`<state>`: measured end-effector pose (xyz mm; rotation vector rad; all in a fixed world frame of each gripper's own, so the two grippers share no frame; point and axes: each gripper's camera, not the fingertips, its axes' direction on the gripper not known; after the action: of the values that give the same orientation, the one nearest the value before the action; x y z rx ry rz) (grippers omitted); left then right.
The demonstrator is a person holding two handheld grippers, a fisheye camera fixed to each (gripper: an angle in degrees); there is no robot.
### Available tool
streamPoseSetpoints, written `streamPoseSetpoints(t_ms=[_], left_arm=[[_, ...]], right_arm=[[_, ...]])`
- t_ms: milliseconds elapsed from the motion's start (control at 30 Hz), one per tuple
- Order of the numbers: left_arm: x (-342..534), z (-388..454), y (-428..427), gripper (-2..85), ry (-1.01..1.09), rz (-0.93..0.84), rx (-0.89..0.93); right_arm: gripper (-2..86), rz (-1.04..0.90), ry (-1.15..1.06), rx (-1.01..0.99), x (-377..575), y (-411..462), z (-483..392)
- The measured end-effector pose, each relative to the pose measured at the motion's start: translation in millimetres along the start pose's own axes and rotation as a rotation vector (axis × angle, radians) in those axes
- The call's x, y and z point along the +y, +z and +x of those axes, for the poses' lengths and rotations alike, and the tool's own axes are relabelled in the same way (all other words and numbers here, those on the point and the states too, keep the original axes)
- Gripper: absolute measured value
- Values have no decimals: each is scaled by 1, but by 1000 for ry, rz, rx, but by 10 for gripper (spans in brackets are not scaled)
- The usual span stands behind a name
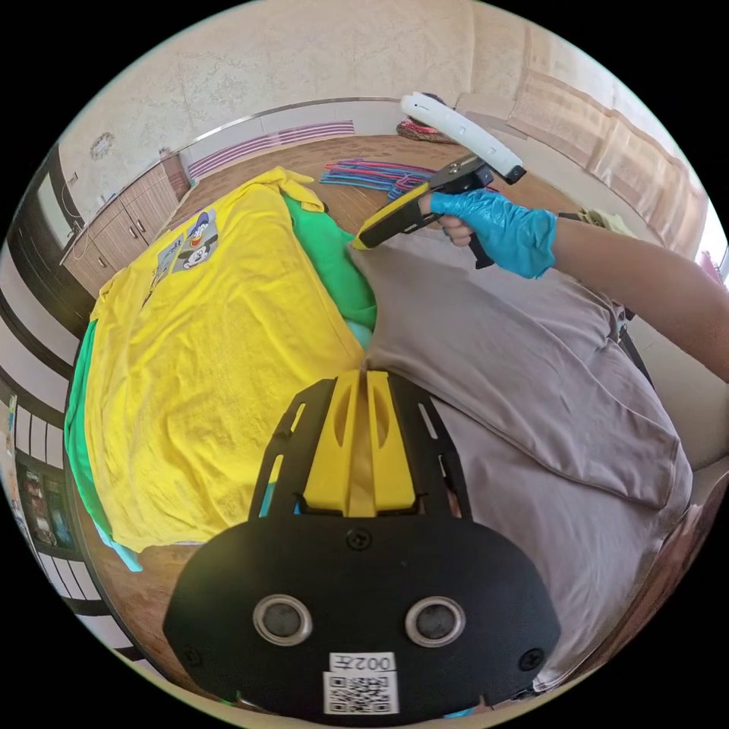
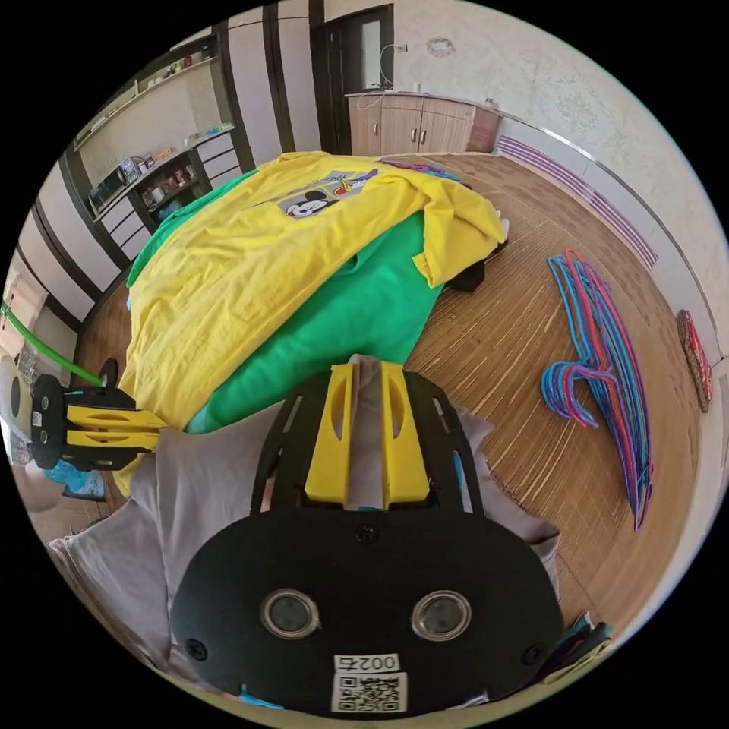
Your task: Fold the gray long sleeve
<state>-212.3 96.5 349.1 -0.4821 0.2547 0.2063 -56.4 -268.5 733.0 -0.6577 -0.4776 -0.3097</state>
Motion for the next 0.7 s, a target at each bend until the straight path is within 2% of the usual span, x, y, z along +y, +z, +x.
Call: streamPoseSetpoints(t_ms=[133, 267, 500, 700], left_arm=[[5, 2, -7, -16, -13, 15, 18], [14, 2, -20, -16, -85, 16, 41], [27, 23, -48, -16, -145, -8, 27], [24, 53, -70, -16, -144, 10, 54]], right_arm=[[78, 63, -8, -12, 35, -50, 7], [81, 114, -6, 103, 100, -112, 10], [82, 138, 242, 289, 243, -187, 24], [86, 83, 416, 329, 341, -198, 13]])
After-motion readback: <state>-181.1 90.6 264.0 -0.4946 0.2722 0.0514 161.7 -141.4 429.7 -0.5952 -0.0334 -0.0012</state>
